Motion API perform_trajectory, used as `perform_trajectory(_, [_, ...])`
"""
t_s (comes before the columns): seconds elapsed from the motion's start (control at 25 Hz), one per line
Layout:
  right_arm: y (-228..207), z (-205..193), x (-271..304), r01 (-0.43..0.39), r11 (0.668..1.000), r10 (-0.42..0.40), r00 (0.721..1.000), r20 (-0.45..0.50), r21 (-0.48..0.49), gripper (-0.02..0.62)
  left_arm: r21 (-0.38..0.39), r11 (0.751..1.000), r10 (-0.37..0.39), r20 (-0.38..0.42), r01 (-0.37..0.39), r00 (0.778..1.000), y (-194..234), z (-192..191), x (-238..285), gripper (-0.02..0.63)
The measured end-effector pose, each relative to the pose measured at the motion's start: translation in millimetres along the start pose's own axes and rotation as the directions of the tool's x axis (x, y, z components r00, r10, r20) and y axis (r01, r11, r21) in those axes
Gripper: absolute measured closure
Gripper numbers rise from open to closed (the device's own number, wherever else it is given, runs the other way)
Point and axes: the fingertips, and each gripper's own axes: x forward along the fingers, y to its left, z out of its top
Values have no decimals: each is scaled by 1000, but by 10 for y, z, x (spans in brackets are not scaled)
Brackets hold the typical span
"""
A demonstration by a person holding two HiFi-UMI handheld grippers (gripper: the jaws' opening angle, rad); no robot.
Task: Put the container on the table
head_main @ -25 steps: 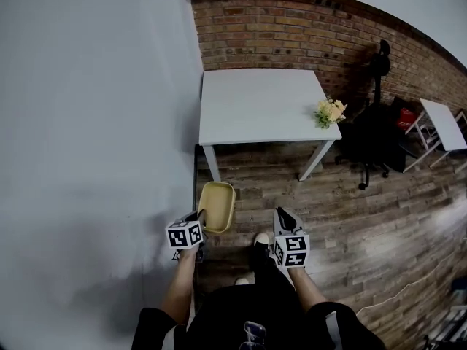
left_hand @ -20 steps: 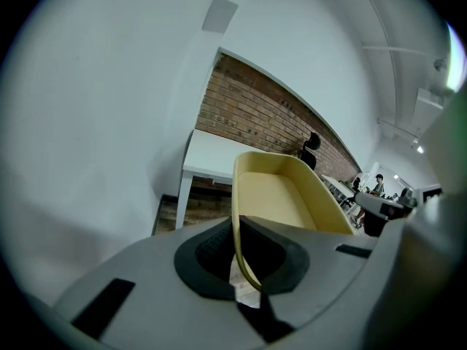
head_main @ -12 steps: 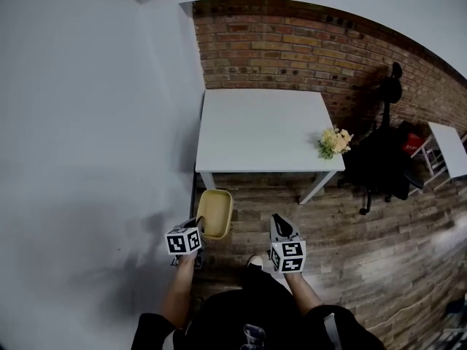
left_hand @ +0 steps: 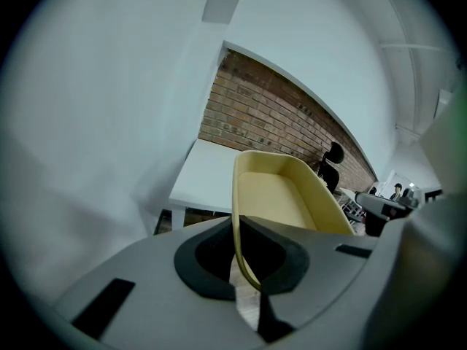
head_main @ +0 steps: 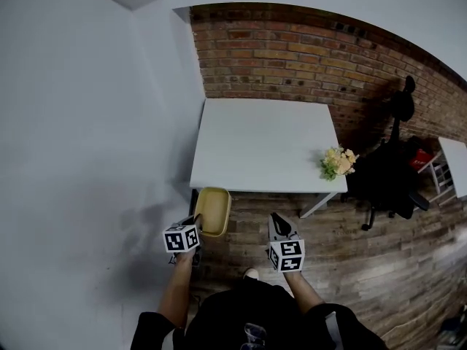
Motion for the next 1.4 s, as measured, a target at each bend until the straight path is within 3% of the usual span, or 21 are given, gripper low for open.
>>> perform_trajectory(0.36, [-456, 21, 219, -18, 1000, 18, 1000, -10, 12, 569, -2, 1000, 20, 8, -20, 1000, -211, 235, 331, 591])
perform_trajectory(0.92, [-657, 163, 536, -18, 999, 19, 1000, -4, 34, 571, -13, 1000, -12, 33, 12, 999, -202, 605, 785, 591])
perform_trajectory(1.12, [-753, 285, 885, -10, 1000, 10, 1000, -4, 24, 569, -46, 998, -51, 46, 53, 998, -83, 902, 1136, 591])
perform_trajectory(1.4, [-868, 501, 1567, 1, 1000, 0, 1000, -27, 17, 569, -36, 998, -41, 24, 42, 999, 273, 1418, 1682, 591])
